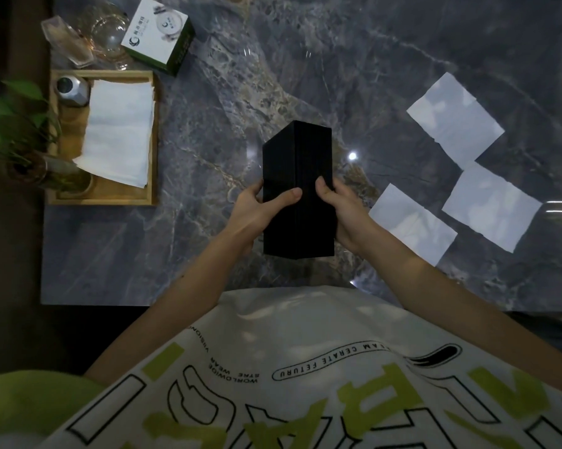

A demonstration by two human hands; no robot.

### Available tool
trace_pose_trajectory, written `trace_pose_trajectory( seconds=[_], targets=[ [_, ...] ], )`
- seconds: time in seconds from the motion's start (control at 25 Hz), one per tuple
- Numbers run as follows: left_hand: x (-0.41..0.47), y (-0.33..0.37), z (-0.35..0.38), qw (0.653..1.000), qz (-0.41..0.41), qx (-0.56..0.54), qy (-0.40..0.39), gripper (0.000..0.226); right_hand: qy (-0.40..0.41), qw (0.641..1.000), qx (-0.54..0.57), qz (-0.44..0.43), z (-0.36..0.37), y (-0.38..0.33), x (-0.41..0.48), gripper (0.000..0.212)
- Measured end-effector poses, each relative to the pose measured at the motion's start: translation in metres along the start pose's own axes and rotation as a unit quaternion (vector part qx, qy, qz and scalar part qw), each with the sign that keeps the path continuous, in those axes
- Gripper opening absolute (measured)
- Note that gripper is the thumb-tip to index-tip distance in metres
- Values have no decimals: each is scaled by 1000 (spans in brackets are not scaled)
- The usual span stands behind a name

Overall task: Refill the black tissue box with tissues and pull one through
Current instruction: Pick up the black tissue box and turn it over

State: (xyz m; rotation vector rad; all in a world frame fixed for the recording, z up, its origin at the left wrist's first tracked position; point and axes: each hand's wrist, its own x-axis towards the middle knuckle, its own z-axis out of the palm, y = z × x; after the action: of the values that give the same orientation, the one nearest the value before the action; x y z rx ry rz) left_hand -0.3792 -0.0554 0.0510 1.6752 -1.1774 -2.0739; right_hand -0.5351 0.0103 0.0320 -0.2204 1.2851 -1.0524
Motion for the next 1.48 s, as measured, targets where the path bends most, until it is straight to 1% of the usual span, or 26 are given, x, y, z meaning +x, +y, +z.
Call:
trace_pose_trajectory(
  seconds=[0.04, 0.16, 0.28, 0.4, 0.48, 0.68, 0.84, 1.0, 1.08, 1.24, 1.32, 1.36, 1.44, 1.48],
  targets=[
    [0, -1, -1, 1000, 3, 0, 3, 52, 4, 1000, 0, 1, -1, 0, 1, 43],
    [0, -1, -6, 1000, -13, -24, 1, 33, 13, 1000, 11, 8, -4, 0, 3, 42],
    [0, 0, -14, 998, -32, -40, -19, 41, 31, 999, -7, 3, -12, 0, 8, 42],
    [-1, 2, -18, 996, -33, -82, -21, 15, 59, 993, -94, -29, -15, 0, 14, 46],
    [-1, 2, -17, 993, -33, -112, -25, 16, 79, 986, -142, -31, -15, 0, 15, 51],
    [-2, -6, -18, 990, -33, -135, -13, 16, 68, 981, -182, -23, -21, 10, 16, 52],
    [-4, -10, -25, 988, -24, -147, -29, 18, 82, 977, -198, -19, -31, 19, 20, 55],
    [-6, -8, -35, 985, -33, -168, -29, 18, 105, 968, -228, -25, -38, 23, 22, 47],
    [-5, -11, -43, 982, -28, -184, -31, 20, 117, 965, -234, -22, -42, 24, 22, 49],
    [-7, -16, -57, 981, 0, -191, -20, 23, 112, 960, -257, -20, -49, 27, 22, 52],
    [-5, -22, -65, 985, 25, -167, 17, 30, 105, 946, -304, -41, -51, 30, 24, 53],
    [-4, -26, -69, 989, 49, -135, 48, 34, 99, 935, -335, -57, -51, 31, 25, 55],
    [0, -38, -74, 986, 107, -19, 126, 48, 96, 909, -397, -81, -48, 33, 22, 60],
    [1, -41, -73, 977, 139, 49, 158, 54, 99, 895, -425, -95, -46, 33, 20, 63]
  ],
)
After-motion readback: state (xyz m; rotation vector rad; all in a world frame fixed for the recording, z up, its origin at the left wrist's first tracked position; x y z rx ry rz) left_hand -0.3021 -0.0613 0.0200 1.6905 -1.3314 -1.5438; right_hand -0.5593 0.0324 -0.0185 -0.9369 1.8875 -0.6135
